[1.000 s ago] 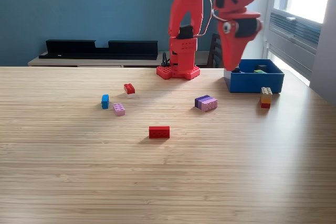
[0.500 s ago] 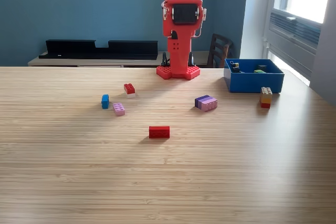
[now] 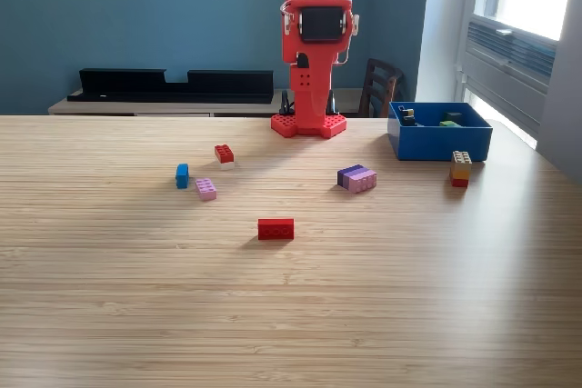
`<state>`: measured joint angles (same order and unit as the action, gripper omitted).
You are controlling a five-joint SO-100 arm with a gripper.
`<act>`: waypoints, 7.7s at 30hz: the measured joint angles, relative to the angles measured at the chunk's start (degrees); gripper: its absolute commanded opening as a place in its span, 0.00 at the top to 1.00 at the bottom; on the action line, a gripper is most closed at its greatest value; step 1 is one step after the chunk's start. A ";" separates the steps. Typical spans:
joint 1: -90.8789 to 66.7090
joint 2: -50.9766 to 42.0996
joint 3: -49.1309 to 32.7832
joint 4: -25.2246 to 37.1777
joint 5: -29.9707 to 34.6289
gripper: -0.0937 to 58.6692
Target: Grasp a lego block and put it in the bin.
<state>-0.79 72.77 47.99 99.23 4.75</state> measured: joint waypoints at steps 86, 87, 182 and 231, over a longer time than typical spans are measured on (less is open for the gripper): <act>25.22 0.00 34.01 -22.32 16.26 0.56; 25.58 -0.44 34.10 -22.32 16.26 0.57; -63.63 -5.36 10.37 0.26 0.70 1.00; -2.99 -5.36 5.71 0.26 1.58 1.00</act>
<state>-3.78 67.41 53.70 99.49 6.33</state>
